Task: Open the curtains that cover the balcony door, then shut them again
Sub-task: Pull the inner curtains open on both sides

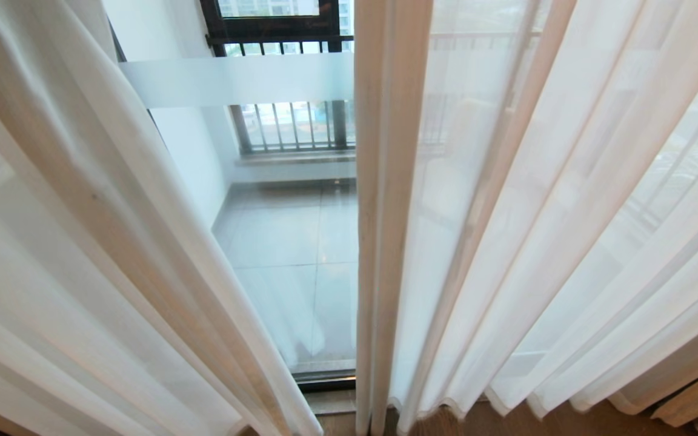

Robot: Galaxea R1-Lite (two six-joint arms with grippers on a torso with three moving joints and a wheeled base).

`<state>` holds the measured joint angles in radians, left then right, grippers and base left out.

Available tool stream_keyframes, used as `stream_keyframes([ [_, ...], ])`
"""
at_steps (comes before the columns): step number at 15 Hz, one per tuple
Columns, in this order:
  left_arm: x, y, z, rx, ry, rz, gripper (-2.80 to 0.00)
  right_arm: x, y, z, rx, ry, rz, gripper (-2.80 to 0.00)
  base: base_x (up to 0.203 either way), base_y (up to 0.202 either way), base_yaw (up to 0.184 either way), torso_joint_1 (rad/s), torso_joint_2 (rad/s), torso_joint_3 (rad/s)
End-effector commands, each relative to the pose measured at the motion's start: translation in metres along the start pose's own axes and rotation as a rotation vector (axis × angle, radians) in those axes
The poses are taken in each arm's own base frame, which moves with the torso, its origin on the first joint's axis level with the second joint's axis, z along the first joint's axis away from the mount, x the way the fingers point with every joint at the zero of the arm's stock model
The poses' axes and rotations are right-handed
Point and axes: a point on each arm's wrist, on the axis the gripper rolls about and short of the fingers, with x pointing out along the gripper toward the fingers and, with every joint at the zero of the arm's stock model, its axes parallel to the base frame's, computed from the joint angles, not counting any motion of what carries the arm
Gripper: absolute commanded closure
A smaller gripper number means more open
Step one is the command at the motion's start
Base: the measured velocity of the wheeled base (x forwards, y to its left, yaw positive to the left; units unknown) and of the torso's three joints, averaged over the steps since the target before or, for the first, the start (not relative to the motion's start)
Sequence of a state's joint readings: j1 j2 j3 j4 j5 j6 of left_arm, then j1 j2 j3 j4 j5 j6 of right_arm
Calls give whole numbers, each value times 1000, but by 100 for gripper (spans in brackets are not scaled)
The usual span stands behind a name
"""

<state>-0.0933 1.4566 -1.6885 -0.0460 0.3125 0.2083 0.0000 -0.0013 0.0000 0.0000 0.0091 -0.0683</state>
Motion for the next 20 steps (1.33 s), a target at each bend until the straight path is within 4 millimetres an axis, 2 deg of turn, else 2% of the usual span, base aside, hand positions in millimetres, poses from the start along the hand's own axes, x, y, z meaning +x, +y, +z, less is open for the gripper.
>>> stream_keyframes([
  [1, 0, 11, -1, 10, 8, 78, 0, 0, 0, 0, -1, 1, 0, 0, 0, 0, 0, 0, 0, 0],
  [7, -6, 27, -17, 41, 66, 150, 0, 0, 0, 0, -1, 1, 0, 0, 0, 0, 0, 0, 0, 0],
  [15, -10, 28, -15, 39, 63, 147, 0, 0, 0, 0, -1, 1, 0, 0, 0, 0, 0, 0, 0, 0],
  [20, -21, 30, -16, 44, 87, 146, 0, 0, 0, 0, -1, 1, 2, 0, 0, 0, 0, 0, 0, 0],
])
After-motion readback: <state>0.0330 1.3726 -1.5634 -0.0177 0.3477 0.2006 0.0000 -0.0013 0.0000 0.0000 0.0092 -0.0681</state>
